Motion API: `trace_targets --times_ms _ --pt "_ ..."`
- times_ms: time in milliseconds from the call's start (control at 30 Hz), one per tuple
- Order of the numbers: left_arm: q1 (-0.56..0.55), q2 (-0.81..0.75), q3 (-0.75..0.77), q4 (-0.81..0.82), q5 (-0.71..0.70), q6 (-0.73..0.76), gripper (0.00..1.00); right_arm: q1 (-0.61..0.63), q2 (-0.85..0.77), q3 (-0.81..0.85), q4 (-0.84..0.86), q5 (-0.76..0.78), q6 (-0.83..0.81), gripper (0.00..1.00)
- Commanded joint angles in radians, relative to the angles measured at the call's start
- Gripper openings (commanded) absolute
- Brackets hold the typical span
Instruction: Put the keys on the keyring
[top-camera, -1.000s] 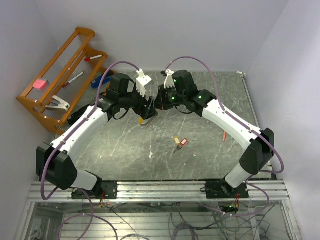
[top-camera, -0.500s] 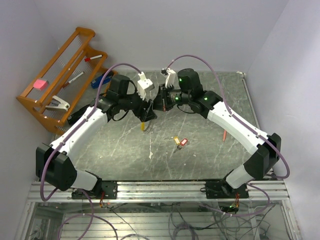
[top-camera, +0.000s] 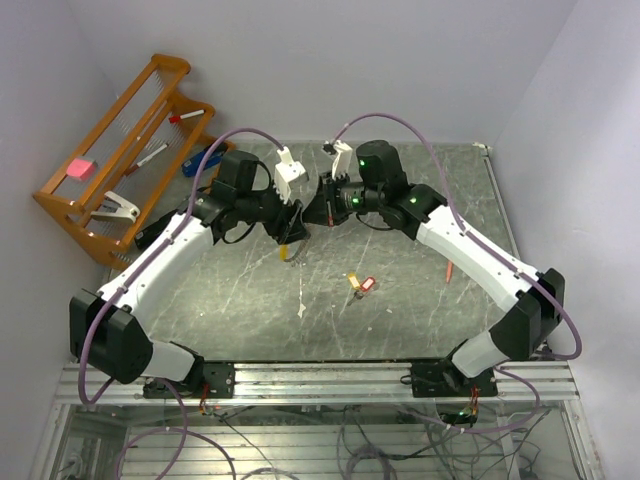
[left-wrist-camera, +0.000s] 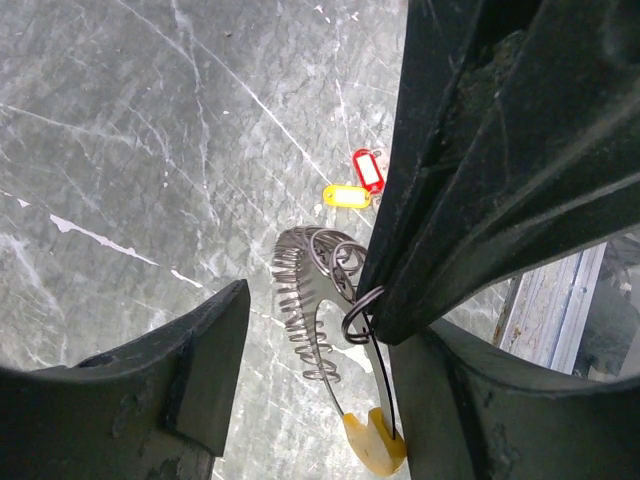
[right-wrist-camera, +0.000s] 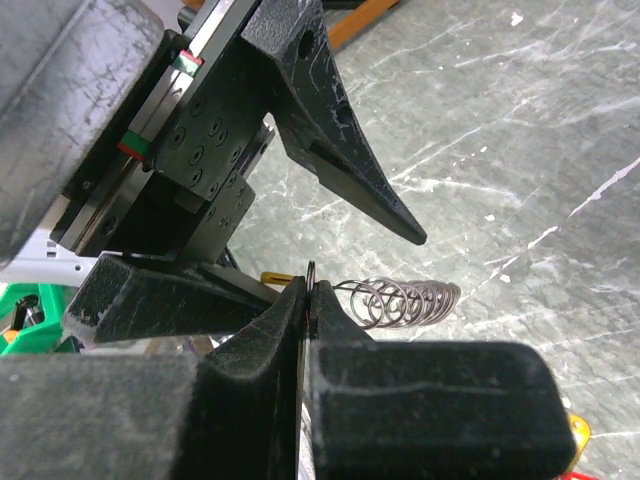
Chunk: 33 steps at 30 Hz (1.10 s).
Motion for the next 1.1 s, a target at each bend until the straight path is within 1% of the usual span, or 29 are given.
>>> trace_targets --times_ms 0,100,467,733,967,1000,1033,1067 --pt "0.009 -0.023 0.048 -0.020 0.037 0.033 0.64 -0.004 -0.049 -0.011 0.008 -0.007 -0.015 0.00" --pt "0.013 -0.022 0.055 -0.028 0.040 0.039 0.59 -0.005 -0.053 -0.012 -0.009 -0.003 -0.023 0.00" --pt "0.031 -0.018 0.089 -0.051 0.080 0.060 0.47 -0.011 -0.083 -0.053 0.009 -0.029 -0.030 0.00" --pt "0.037 -0.014 0.085 -0.055 0.178 0.078 0.43 -0.012 -0.089 -0.059 0.019 -0.050 -0.034 0.00" --pt "0.038 -0.012 0.085 -0.070 0.234 0.109 0.39 -0.011 -0.097 -0.069 0.028 -0.063 -0.038 0.00" --pt "0.038 -0.012 0.085 -0.072 0.239 0.116 0.37 -0.011 -0.098 -0.071 0.028 -0.065 -0.038 0.00" --pt "0.038 -0.012 0.086 -0.077 0.244 0.122 0.32 -0.011 -0.099 -0.071 0.031 -0.067 -0.038 0.00" --pt "0.038 -0.012 0.086 -0.080 0.247 0.127 0.30 -0.011 -0.100 -0.071 0.033 -0.068 -0.038 0.00"
